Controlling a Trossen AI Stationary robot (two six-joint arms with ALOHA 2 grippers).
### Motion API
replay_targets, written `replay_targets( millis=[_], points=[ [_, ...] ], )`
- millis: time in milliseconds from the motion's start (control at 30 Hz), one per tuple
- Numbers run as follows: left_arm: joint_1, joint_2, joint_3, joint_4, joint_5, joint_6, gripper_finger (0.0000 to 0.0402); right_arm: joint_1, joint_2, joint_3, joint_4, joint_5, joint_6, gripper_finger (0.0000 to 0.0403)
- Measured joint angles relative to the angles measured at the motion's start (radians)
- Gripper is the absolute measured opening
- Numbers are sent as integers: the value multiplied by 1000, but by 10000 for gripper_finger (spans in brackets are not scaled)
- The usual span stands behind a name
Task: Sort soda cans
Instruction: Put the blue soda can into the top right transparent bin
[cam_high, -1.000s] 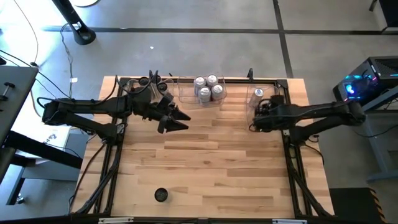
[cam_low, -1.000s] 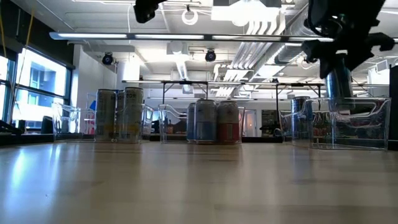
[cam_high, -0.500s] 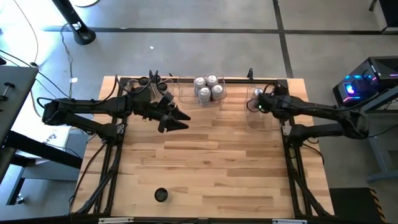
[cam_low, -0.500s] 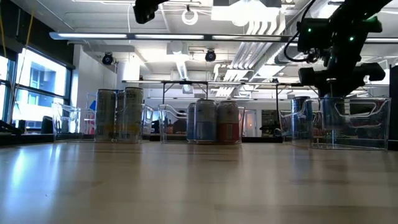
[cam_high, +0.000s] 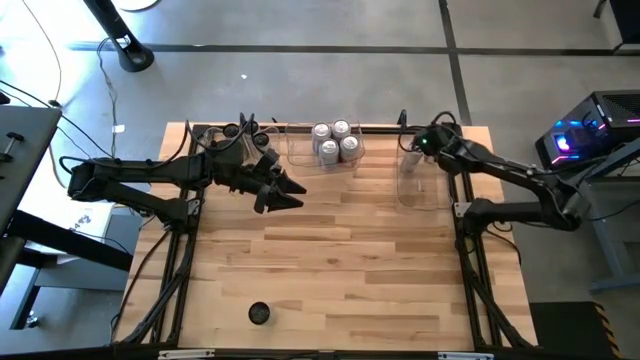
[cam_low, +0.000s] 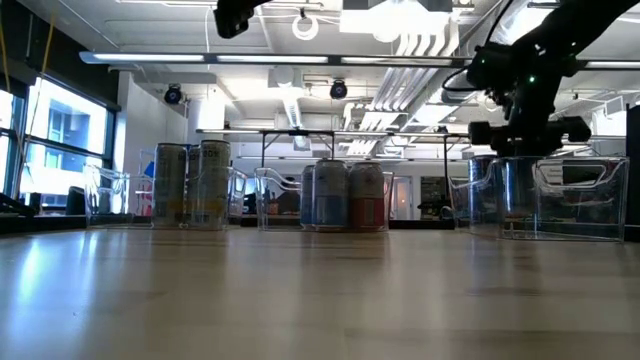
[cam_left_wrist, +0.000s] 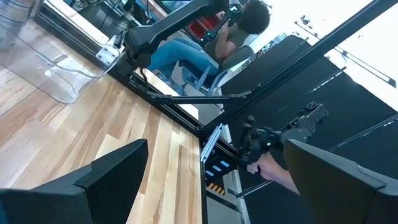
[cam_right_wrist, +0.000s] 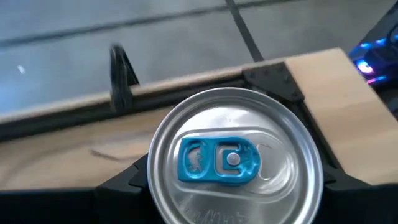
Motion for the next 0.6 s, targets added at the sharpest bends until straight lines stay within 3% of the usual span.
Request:
replay_targets(
  millis=[167, 400, 600],
  points=[
    [0, 0, 0, 0, 0, 0, 369, -5, 86, 5, 46, -39, -6, 210],
    [-1, 0, 0, -2, 0, -1, 369, -4, 102, 1, 148, -84, -30, 287],
    [-1, 0, 0, -2, 0, 0, 369, -8, 102, -2, 131, -109, -82, 297]
  ],
)
